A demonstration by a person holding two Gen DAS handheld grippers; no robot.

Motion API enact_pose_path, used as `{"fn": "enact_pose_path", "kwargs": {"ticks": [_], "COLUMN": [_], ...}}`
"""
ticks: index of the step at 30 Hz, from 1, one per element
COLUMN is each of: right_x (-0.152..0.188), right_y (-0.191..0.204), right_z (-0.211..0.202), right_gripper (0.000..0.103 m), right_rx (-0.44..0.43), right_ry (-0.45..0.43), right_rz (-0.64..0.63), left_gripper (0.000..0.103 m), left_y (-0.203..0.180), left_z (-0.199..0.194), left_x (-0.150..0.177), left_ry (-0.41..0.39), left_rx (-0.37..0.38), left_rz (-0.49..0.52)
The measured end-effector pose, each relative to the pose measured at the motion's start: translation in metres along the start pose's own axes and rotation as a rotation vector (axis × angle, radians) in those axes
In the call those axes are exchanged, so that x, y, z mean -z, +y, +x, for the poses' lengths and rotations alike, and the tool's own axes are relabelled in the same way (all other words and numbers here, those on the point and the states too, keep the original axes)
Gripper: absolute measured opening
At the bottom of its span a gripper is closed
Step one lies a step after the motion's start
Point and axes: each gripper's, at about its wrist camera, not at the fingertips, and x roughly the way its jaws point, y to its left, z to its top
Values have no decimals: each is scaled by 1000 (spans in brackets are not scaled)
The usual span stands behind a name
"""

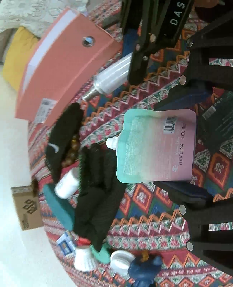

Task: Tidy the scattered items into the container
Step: 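Carry the pouch and tube lamp into the pink box and open both grippers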

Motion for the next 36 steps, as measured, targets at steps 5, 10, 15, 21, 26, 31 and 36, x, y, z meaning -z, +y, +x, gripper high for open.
{"fn": "enact_pose_path", "kwargs": {"ticks": [5,10,15,21,26,31,36], "right_x": [-4,-14,-27,-36,-60,-79,-90], "right_y": [9,11,-5,-51,-122,-196,-217], "right_z": [-30,-72,-121,-171,-187,-165,-134], "right_gripper": [28,28,28,28,28,28,29], "right_rx": [-50,-63,-15,179,371,428,365], "right_ry": [-51,-147,-287,-449,-508,-444,-365], "right_rz": [-9,-10,14,90,221,349,363], "left_gripper": [61,61,61,61,61,61,72], "left_y": [-5,-23,-52,-116,-182,-219,-218], "left_z": [-29,-53,-65,-61,-25,34,61], "left_x": [-10,-29,-63,-116,-166,-195,-199], "left_ry": [-63,-132,-198,-255,-227,-136,-107], "left_rx": [-5,0,41,139,211,191,187], "left_rz": [-9,-1,21,84,134,159,142]}}
